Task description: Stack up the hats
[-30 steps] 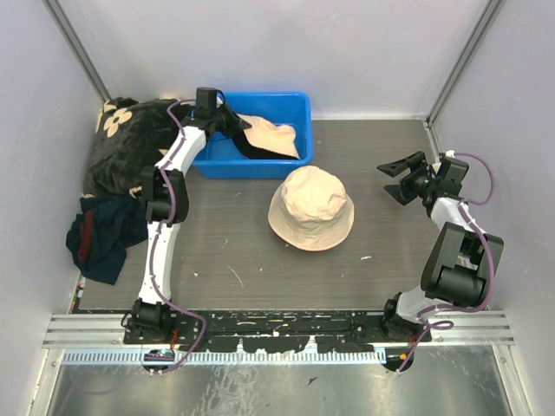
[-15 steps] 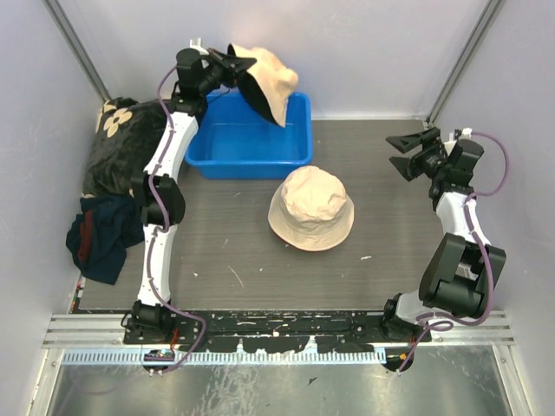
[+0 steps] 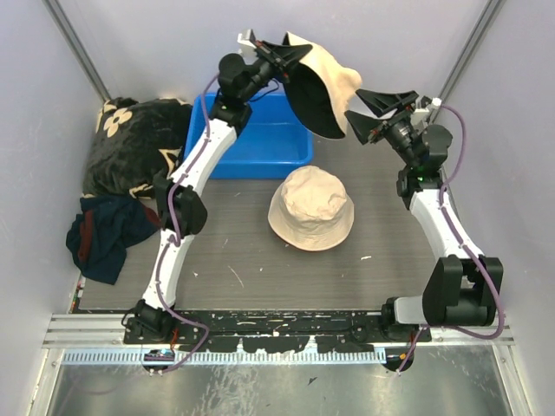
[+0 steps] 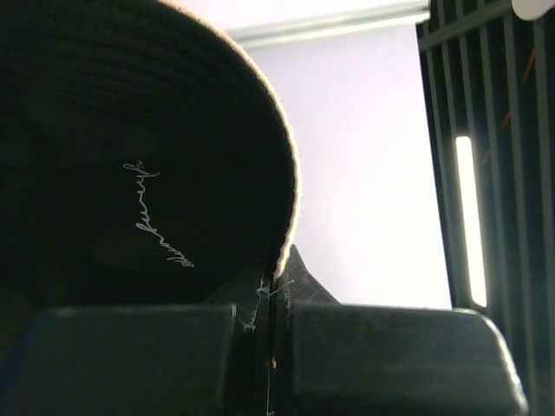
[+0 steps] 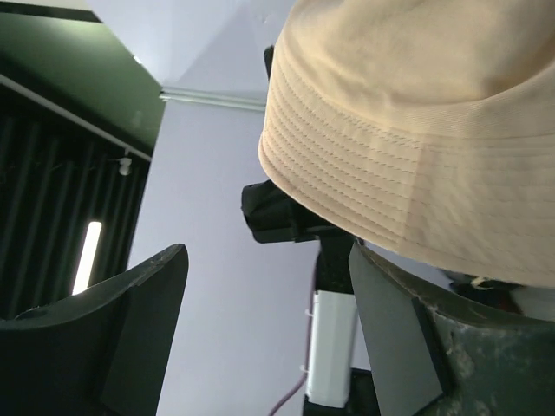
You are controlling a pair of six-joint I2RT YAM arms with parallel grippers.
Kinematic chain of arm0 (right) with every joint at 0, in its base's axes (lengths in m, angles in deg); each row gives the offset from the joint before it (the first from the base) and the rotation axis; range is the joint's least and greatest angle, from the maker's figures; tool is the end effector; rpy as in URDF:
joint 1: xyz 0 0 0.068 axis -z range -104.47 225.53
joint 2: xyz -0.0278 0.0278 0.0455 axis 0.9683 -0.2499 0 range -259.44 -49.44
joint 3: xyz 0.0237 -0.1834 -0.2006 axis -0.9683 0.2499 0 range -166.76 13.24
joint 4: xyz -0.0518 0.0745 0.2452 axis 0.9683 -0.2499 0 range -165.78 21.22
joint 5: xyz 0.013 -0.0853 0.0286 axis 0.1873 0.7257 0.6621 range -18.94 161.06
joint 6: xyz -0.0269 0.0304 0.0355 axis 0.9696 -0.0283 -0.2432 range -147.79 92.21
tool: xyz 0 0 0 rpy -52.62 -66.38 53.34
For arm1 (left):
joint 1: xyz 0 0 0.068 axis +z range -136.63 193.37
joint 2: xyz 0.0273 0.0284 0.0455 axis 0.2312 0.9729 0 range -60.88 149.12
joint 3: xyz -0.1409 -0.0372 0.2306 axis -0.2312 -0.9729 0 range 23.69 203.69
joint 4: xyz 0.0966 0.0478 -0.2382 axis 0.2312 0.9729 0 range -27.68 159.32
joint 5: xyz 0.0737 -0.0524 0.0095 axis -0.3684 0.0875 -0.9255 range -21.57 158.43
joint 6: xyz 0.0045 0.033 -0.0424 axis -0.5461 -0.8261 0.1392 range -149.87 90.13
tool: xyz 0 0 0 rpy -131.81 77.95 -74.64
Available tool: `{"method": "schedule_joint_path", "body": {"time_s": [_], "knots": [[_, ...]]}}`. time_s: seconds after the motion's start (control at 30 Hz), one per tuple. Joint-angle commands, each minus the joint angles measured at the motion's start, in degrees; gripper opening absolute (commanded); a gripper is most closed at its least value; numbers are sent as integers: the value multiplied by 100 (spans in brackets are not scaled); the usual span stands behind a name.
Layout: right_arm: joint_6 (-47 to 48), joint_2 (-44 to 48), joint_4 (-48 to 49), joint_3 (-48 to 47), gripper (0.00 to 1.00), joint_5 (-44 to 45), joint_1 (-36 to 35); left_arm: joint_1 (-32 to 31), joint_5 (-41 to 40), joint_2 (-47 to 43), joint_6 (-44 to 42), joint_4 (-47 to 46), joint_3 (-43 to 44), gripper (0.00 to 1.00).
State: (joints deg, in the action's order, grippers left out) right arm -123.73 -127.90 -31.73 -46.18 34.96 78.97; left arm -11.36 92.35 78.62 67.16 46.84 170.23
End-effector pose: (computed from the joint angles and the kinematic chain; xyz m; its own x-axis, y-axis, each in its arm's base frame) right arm 0.3167 0.0019 0.3807 -0.5401 0.8375 -0.0828 -0.2541 -0.0684 0.9648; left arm 0.4980 -0.2451 0.4154 -0.7597 -0.6489 -0.0410 0.2568 -0.2415 -0.9358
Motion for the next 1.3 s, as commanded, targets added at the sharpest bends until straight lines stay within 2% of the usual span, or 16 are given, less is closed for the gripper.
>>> {"method": "schedule_joint_path", "body": {"time_s": [0.0,0.23,0.77,1.0,1.13,1.27], "knots": [[-851,643,305,-18,81,896,-416,-255,-175,-561,175,-597,-69,0],[-927,1446,-549,331,81,1410,-588,-459,-302,-1121,-129,-856,-903,0],[-920,2130,-1797,551,81,1981,-1048,-873,-409,-1045,-451,-687,-832,0],[-473,2076,-1828,532,81,2523,-1091,-1032,-460,-1009,-266,-811,-864,0],[227,1895,-2104,220,80,2833,-1091,-1063,-465,-1230,-146,-1107,-1331,0],[427,1615,-2109,25,77,2749,-1105,-935,-539,-1619,-138,-1438,-2165,0]]}}
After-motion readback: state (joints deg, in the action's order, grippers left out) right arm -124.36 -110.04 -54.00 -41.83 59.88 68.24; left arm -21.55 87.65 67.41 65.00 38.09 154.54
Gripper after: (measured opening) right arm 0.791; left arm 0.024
